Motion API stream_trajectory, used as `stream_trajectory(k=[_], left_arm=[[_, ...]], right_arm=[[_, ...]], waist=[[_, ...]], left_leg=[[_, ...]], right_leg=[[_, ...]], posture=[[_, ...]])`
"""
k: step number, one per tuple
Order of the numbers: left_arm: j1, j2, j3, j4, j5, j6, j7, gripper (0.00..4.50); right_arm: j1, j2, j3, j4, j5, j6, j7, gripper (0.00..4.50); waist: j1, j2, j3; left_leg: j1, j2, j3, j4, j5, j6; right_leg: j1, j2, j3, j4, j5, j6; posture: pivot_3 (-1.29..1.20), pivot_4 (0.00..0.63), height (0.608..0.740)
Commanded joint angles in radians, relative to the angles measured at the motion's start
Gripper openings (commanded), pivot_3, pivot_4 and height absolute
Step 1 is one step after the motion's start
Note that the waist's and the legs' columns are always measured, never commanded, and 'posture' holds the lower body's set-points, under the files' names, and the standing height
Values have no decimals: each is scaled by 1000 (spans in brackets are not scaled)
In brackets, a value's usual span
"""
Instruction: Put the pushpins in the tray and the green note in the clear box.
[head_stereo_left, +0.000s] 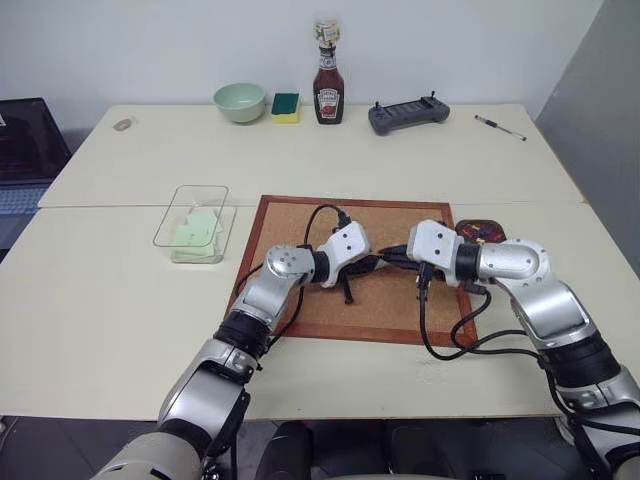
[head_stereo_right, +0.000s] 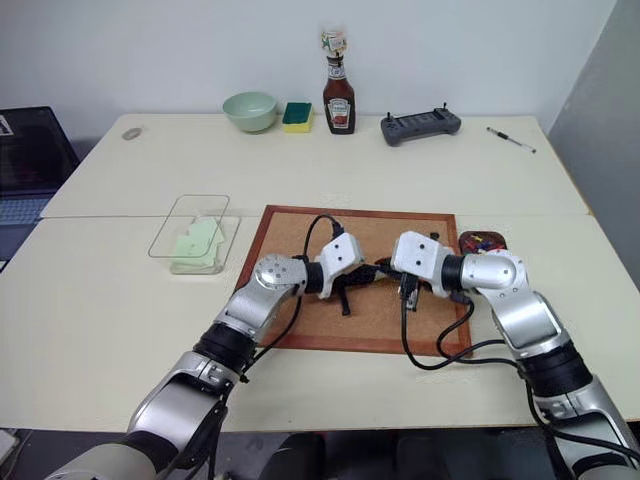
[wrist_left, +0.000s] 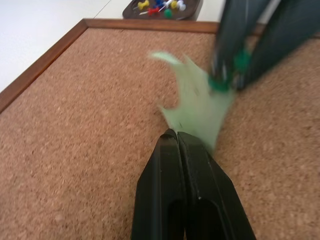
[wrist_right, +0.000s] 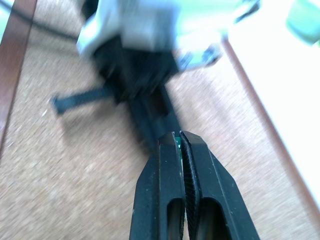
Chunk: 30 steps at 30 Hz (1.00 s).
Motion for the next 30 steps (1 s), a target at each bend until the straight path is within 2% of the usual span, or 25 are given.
stream_trajectory(k=[1, 10, 15, 20, 23, 30], left_arm=[[-12, -9, 28, 0, 10, -18, 51, 31], [-29, -37, 137, 1, -55, 40, 160, 31], [22, -43, 205, -211, -181, 220, 131, 31], [93, 2, 244, -466, -290, 406, 118, 31], [135, 44, 241, -568, -308, 439, 115, 31], [189, 61, 250, -683, -355, 458, 134, 31]], right_arm=[[-8, 5, -47, -50, 32, -22, -12, 0], [14, -48, -92, -83, 74, 13, 9, 0], [17, -78, -140, -68, 83, 44, -12, 0], [48, -105, -210, -27, 69, 122, -80, 0], [71, -117, -257, 31, 57, 172, -140, 0], [29, -108, -315, 255, 10, 206, -295, 0]], waist=[[0, 0, 0], [-1, 0, 0], [-2, 0, 0], [-1, 0, 0], [-1, 0, 0], [0, 0, 0]], left_leg=[[0, 0, 0, 0, 0, 0], [0, 0, 0, 0, 0, 0], [0, 0, 0, 0, 0, 0], [0, 0, 0, 0, 0, 0], [1, 0, 0, 1, 0, 0], [1, 0, 1, 2, 0, 0]], right_leg=[[0, 0, 0, 0, 0, 0], [0, 0, 0, 1, 0, 0], [-1, 0, 0, 1, 0, 0], [0, 0, 0, 2, 0, 0], [0, 0, 1, 2, 0, 0], [0, 0, 2, 2, 0, 0]], posture=[[0, 150, 740], [0, 150, 740], [0, 150, 740], [0, 150, 740], [0, 150, 740], [0, 150, 740]])
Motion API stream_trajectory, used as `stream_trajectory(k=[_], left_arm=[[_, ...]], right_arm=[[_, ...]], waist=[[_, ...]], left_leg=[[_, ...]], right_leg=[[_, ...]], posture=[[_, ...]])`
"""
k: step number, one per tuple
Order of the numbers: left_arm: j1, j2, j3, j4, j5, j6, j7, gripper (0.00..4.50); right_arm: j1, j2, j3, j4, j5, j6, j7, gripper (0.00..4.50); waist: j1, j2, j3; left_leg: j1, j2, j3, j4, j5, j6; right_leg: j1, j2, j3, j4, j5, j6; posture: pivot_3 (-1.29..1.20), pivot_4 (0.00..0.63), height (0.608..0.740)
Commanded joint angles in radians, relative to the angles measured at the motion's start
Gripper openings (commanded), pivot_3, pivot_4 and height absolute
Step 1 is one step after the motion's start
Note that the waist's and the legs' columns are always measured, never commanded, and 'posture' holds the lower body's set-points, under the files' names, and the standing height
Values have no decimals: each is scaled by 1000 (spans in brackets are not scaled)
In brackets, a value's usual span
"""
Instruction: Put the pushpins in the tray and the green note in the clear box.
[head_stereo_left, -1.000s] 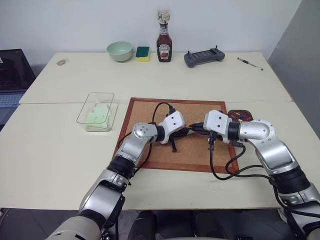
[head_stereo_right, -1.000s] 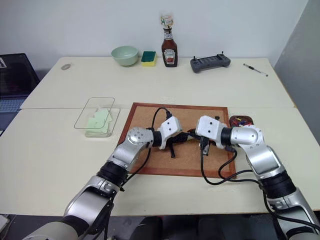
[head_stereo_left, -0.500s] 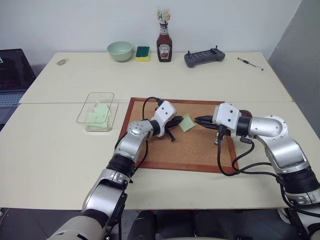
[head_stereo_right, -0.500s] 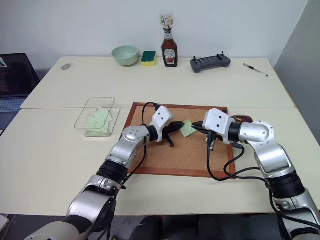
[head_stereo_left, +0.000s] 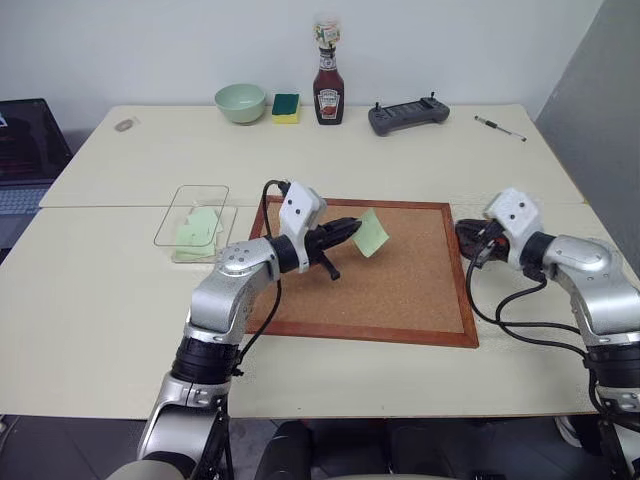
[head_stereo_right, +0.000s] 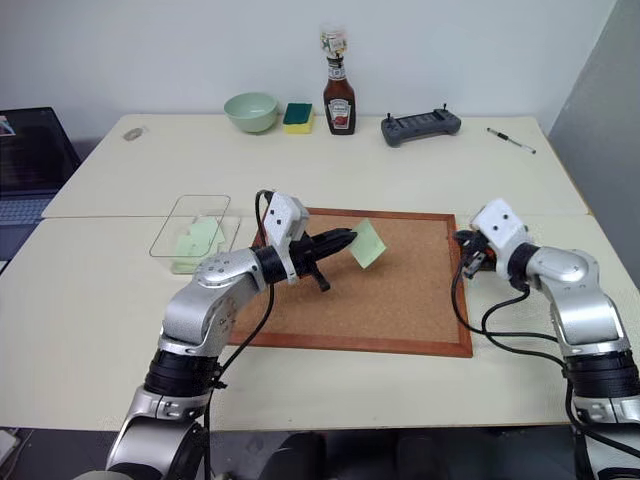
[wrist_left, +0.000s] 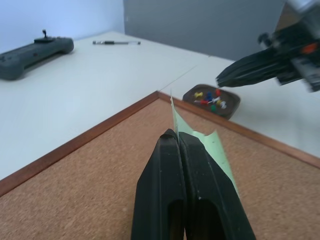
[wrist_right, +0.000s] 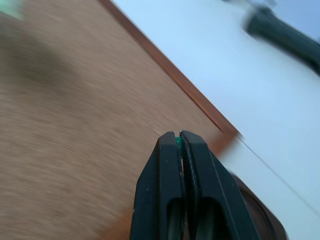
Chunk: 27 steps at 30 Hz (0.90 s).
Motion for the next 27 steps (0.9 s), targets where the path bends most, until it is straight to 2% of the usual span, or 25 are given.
stream_trajectory(k=[1, 9, 15, 16, 17, 27], left_arm=[[0, 5, 9, -74, -32, 10, 10, 31], [-8, 8, -2, -62, -20, -5, 18, 31], [-6, 11, 0, -62, -21, -7, 23, 31], [-5, 11, 0, -62, -21, -6, 23, 0], [-5, 11, 0, -62, -21, -6, 24, 0], [-24, 6, 7, -44, -23, -14, 26, 0]], right_arm=[[-57, -6, -30, 107, -28, -12, -63, 0], [-149, -8, 43, 363, -106, -144, -66, 0], [-173, -7, 50, 420, -113, -170, -52, 0], [-173, -5, 51, 422, -113, -169, -52, 474], [-173, -3, 52, 423, -113, -170, -52, 559], [-178, -6, 37, 397, -105, -160, -62, 2777]], waist=[[-1, 0, 0], [-6, 0, 0], [-5, 0, 0], [-5, 0, 0], [-5, 0, 0], [-5, 0, 0]], left_leg=[[0, 0, 0, 0, 0, 0], [0, 0, 1, 0, 0, 0], [0, 0, 1, 0, 0, 0], [0, 0, 1, 0, 0, 0], [0, 0, 1, 0, 0, 0], [0, 0, 1, 0, 0, 0]], right_leg=[[0, 0, 0, 0, 0, 0], [0, 0, 1, 0, 0, 0], [0, 0, 1, 0, 0, 0], [0, 0, 1, 0, 0, 0], [0, 0, 1, 0, 0, 0], [0, 0, 1, 0, 0, 0]], posture=[[0, 150, 740], [0, 150, 740], [0, 150, 740], [0, 150, 740], [0, 150, 740], [0, 150, 740]])
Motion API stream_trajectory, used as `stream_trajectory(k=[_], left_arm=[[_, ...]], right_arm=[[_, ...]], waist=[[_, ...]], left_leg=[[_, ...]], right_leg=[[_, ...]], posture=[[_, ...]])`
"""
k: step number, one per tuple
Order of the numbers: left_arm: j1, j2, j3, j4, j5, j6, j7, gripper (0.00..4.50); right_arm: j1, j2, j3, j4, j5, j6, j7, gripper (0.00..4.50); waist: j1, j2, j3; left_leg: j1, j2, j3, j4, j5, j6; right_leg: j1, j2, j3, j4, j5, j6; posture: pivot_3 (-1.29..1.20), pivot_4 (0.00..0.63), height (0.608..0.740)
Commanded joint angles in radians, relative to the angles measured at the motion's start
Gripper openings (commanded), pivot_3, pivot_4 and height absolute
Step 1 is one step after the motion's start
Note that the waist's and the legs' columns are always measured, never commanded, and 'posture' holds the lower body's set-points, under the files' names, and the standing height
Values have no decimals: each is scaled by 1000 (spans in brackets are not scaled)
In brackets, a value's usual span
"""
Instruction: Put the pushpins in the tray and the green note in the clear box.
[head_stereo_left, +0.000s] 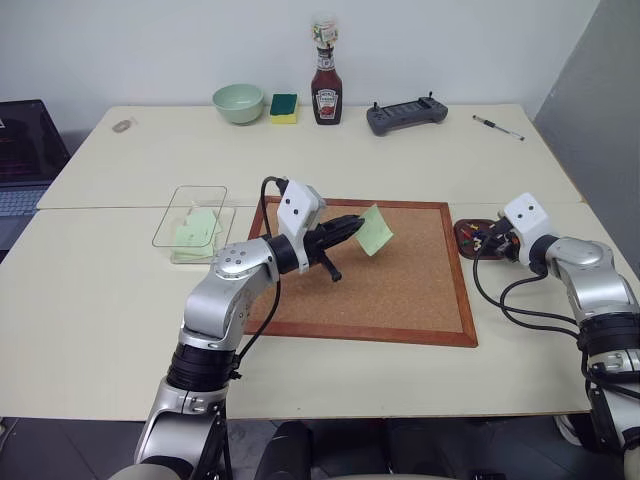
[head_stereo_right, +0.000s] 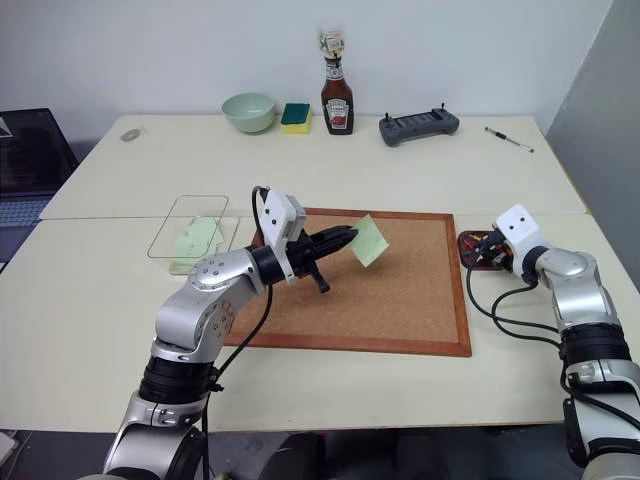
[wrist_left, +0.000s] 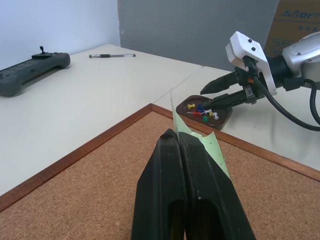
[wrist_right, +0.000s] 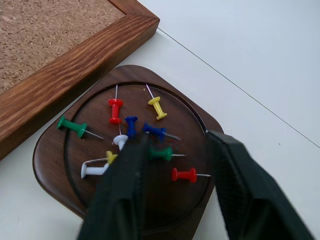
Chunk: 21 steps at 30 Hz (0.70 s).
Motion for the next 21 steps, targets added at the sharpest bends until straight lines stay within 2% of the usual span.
stream_trajectory(k=[1, 8, 13, 16, 21], left_arm=[[-26, 0, 11, -5, -15, -25, 4, 0], [-40, 0, 26, -6, -9, -22, 33, 0], [-72, 19, 58, -21, 11, 6, 103, 0], [-84, 46, 107, -53, 17, 45, 173, 0], [-56, 127, 184, -137, 13, 143, 243, 0]], right_arm=[[-23, -16, -34, -49, 12, 4, -5, 3000], [-28, -61, -80, -163, 50, 85, 28, 4495], [-46, -111, -107, -258, 104, 106, 101, 4495], [-37, -127, -84, -379, 202, 111, 264, 4495], [-60, -67, -21, -511, 309, 158, 383, 4495]], waist=[[0, 0, 0], [1, 0, 0], [2, 0, 0], [-1, 0, 0], [-15, -1, 1]], left_leg=[[0, 0, 0, 0, 0, 0], [0, 0, 0, 0, 0, 0], [0, 0, 0, 0, 0, 0], [0, 0, 0, 0, 0, 0], [0, 1, -1, 0, 0, 0]], right_leg=[[0, 0, 0, 0, 0, 0], [0, 0, 0, 0, 0, 0], [0, 0, 0, 0, 0, 0], [0, 0, 0, 0, 0, 0], [0, 1, -1, 0, 0, 0]], posture=[[0, 150, 740], [0, 150, 740], [0, 150, 740], [0, 150, 740], [0, 150, 740]])
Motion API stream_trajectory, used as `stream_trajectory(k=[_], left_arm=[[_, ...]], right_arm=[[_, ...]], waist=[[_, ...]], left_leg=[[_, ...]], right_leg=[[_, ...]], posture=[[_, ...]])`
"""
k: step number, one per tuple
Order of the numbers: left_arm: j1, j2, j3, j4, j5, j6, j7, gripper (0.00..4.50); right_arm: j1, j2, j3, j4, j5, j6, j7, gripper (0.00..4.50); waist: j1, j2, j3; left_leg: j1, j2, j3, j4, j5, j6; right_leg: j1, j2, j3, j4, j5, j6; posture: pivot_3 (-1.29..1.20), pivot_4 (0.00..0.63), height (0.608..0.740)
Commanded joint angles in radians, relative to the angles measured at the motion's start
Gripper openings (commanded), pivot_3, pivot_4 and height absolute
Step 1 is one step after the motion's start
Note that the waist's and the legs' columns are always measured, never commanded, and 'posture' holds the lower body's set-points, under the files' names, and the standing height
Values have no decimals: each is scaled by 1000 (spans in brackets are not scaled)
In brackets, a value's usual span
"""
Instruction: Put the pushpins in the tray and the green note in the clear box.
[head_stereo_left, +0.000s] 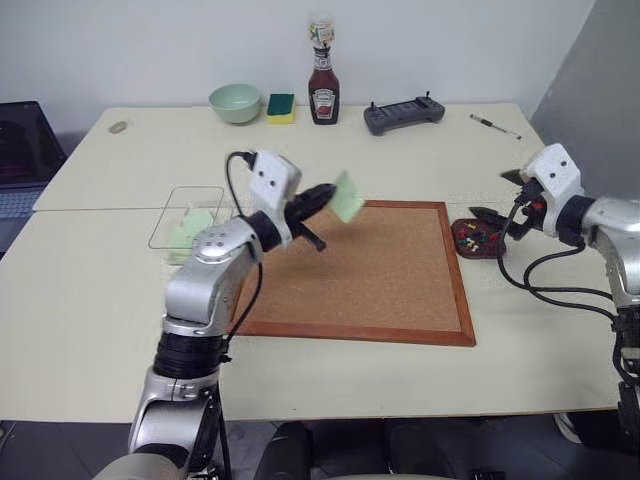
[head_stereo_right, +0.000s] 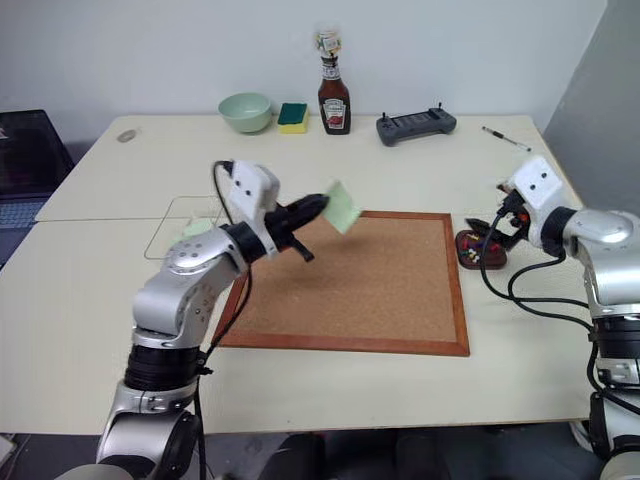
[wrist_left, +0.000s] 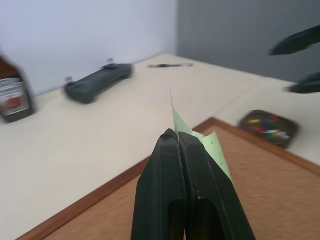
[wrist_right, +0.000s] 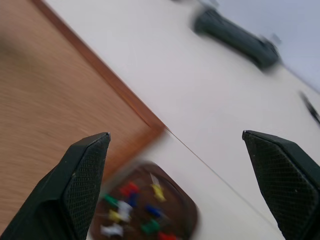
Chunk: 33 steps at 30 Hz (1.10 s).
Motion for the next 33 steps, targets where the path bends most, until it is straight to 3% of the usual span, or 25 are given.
stream_trajectory(k=[1, 9, 14, 28, 33], left_arm=[[11, 65, 76, -107, -3, 69, 51, 0], [94, 226, 270, -151, 18, 188, 146, 0], [171, 321, 283, -121, 82, 152, 155, 0], [160, 325, 201, 103, 206, -7, 210, 0], [156, 327, 206, 136, 207, -22, 209, 809]], right_arm=[[-40, 49, 39, -107, 91, 41, 80, 4495], [-151, 247, 173, -101, 136, 116, 98, 4495], [-208, 331, 223, -52, 132, 111, 118, 4495], [-207, 380, 259, -63, 145, 130, 174, 4495], [-200, 381, 259, -78, 145, 142, 170, 4500]], waist=[[-4, -2, 1], [-4, -5, 4], [0, -6, 4], [12, -6, 4], [10, -6, 4]], left_leg=[[0, 0, 0, 0, 0, 0], [0, 0, -2, 0, 0, 0], [0, 0, -2, 0, 0, 0], [-3, 0, -2, -2, 0, 0], [-3, 0, -1, -2, 0, 0]], right_leg=[[0, 0, 0, 0, 0, 0], [-1, 0, -1, 1, 0, 0], [-2, 0, -1, 1, 0, 0], [-7, -1, -2, 2, 0, -1], [-8, -1, -2, 3, 0, -1]], posture=[[0, 150, 740], [0, 150, 740], [0, 150, 740], [0, 150, 740], [0, 150, 740]])
